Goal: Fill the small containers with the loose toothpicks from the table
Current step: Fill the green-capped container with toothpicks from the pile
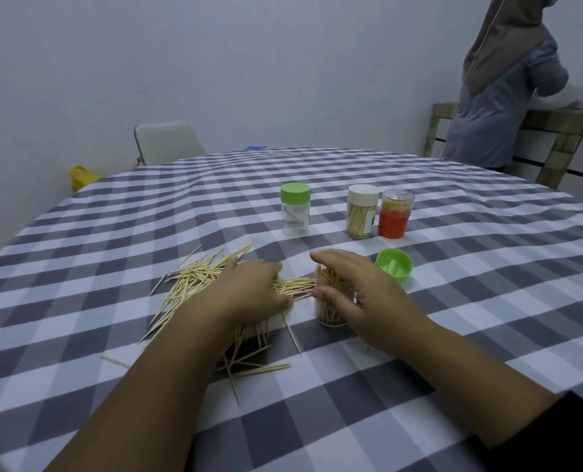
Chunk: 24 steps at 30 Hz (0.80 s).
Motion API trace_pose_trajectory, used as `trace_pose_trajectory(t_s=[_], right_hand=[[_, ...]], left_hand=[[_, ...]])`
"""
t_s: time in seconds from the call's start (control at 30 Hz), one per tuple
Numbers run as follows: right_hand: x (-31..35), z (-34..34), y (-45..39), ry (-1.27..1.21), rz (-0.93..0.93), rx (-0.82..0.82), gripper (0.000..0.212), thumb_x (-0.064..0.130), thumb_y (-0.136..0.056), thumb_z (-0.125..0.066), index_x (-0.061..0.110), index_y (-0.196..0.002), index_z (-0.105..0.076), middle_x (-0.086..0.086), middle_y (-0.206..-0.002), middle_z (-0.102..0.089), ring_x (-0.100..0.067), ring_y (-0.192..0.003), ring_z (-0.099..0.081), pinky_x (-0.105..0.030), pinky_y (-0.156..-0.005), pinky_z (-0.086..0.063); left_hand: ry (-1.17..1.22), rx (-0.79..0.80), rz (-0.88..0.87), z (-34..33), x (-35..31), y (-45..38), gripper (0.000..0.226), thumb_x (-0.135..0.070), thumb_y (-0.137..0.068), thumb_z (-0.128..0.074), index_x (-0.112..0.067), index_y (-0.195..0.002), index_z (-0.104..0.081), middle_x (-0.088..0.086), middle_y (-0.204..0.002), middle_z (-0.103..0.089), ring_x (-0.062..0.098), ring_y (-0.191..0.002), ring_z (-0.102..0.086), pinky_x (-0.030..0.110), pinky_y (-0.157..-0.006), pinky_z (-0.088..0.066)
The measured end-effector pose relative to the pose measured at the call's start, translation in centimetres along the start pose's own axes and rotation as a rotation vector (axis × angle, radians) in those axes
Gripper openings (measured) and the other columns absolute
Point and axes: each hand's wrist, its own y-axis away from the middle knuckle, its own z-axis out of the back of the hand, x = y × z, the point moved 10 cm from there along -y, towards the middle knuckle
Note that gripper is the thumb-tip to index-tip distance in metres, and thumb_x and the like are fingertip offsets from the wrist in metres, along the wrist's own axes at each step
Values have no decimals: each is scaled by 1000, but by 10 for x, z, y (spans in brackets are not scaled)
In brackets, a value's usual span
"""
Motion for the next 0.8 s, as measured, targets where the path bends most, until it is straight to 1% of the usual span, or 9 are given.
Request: trace_pose_trajectory(t_s=[0.1,0.17,0.23,0.33,0.43,0.5,0.6,0.67,0.8], right_hand=[[0,1,1,-3,-1,-1,50,30,-91,-58,27,-139,-44,8,-139,-47,-3,-126,-37,-17,-103,-29],[0,0,0,-3,-3,7,50,30,-91,-58,26,-139,-44,7,-139,-47,-3,-127,-37,-16,-103,-28],[0,0,0,-3,-3,13,50,30,-91,-59,26,-139,-44,7,-139,-47,0,-123,-36,-13,-101,-27],[0,-1,-1,2,4,16,50,30,-91,-59,26,-139,-44,7,-138,-48,8,-116,-32,0,-94,-22],[-2,0,0,12,0,9,50,30,-91,-59,27,-138,-44,7,-138,-48,4,-120,-36,3,-92,-19],[-1,0,0,10,-4,17,50,32,-91,-58,28,-139,-43,8,-140,-46,4,-122,-34,0,-94,-20],[-1,-1,0,0,-12,32,51,33,-92,-57,28,-140,-42,9,-142,-45,2,-124,-34,-11,-99,-24],[-2,-1,-1,-2,-18,33,51,33,-92,-57,29,-140,-42,8,-142,-45,-2,-128,-34,-13,-101,-24],[-3,-1,0,14,-12,29,50,32,-91,-58,27,-139,-44,8,-140,-46,-1,-127,-35,2,-94,-16]], left_hand=[[4,-41,-2,5,0,0,53,-41,-93,-54,-18,-140,-42,2,-139,-50,21,-127,-44,33,-107,-31],[84,-86,-3,6,2,-3,48,-34,-91,-60,-20,-135,-47,1,-133,-54,20,-118,-51,29,-95,-39],[188,-133,12,5,5,-6,62,-27,-89,-65,-26,-144,-37,-3,-139,-50,17,-121,-50,27,-97,-38],[289,-154,-30,3,-1,-8,76,-25,-87,-68,-35,-148,-24,-3,-144,-46,15,-124,-49,29,-104,-38],[261,-128,-3,2,0,-7,87,-44,-83,-68,-31,-151,-15,0,-152,-35,19,-137,-35,32,-109,-31],[98,-93,84,1,11,-6,91,-62,-78,-62,-21,-150,-23,3,-150,-37,23,-137,-34,35,-110,-29],[-111,-64,99,2,15,-6,71,-73,-78,-51,-18,-122,-59,1,-125,-58,21,-121,-49,36,-99,-34],[-86,-63,61,0,11,-7,63,-68,-81,-52,-19,-119,-64,-1,-123,-60,19,-118,-51,36,-101,-36],[-35,-88,-28,-3,-7,-8,37,-46,-93,-51,-20,-114,-66,1,-118,-61,20,-106,-57,39,-93,-46]])
